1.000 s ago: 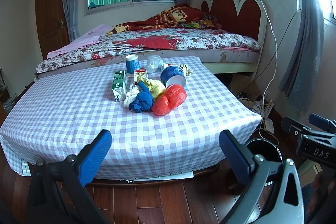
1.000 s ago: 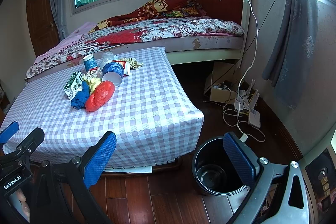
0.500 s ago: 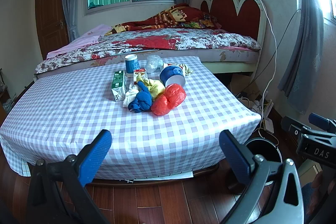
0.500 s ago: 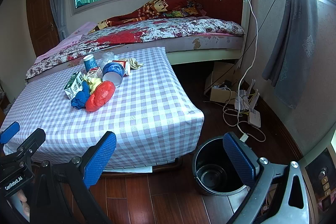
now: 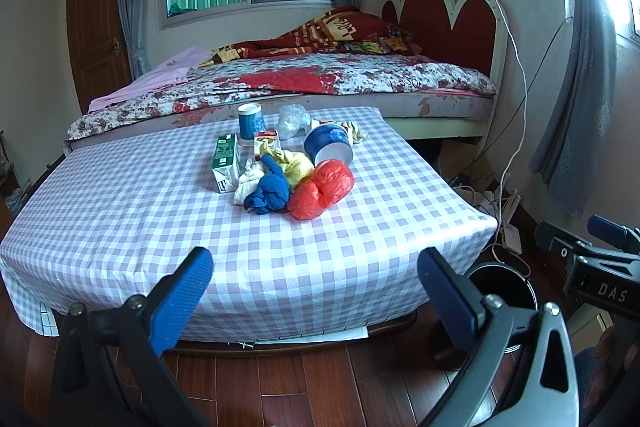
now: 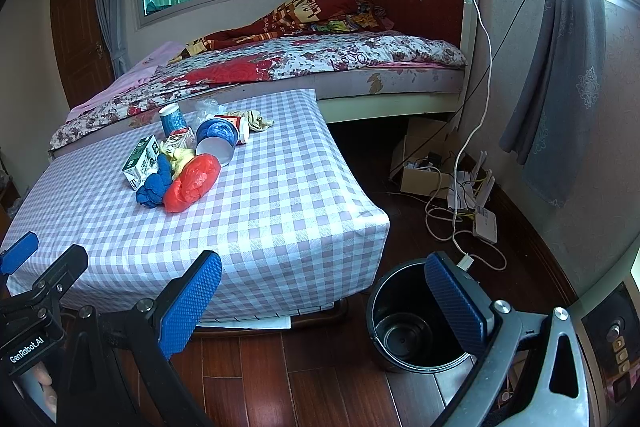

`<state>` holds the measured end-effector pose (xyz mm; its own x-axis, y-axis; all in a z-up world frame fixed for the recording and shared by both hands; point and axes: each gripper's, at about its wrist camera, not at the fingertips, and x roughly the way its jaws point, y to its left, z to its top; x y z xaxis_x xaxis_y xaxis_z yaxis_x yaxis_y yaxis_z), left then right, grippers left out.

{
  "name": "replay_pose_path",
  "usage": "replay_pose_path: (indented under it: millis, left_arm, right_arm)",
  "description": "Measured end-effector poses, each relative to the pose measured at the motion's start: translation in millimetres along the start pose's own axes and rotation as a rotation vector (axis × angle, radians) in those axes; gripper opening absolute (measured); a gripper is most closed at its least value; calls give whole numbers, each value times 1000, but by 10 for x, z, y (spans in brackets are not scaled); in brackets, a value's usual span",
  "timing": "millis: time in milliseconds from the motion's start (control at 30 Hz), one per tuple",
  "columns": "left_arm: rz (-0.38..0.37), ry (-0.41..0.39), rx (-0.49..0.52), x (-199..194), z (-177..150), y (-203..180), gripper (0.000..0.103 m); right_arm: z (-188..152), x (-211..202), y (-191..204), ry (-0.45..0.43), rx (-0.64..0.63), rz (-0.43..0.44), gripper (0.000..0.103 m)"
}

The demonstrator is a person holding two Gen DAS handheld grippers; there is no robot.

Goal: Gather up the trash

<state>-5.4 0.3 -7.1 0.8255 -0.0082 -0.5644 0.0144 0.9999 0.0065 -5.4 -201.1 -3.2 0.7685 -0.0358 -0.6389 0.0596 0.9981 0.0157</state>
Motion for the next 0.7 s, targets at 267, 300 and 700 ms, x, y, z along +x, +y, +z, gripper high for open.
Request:
replay_pose_path:
  millis: [267,300,700]
  left_arm:
    - [-1,-1,-2,11,-49,-3,102]
    - [-1,-1,-2,13,-42,-3,102]
    - [2,9,-4,38,-73,12,102]
  right_arm:
    - [1,0,5,0,0,-1,102]
    - [2,2,0,1,0,0,102]
    - [-3,48,54,9,-8,1,102]
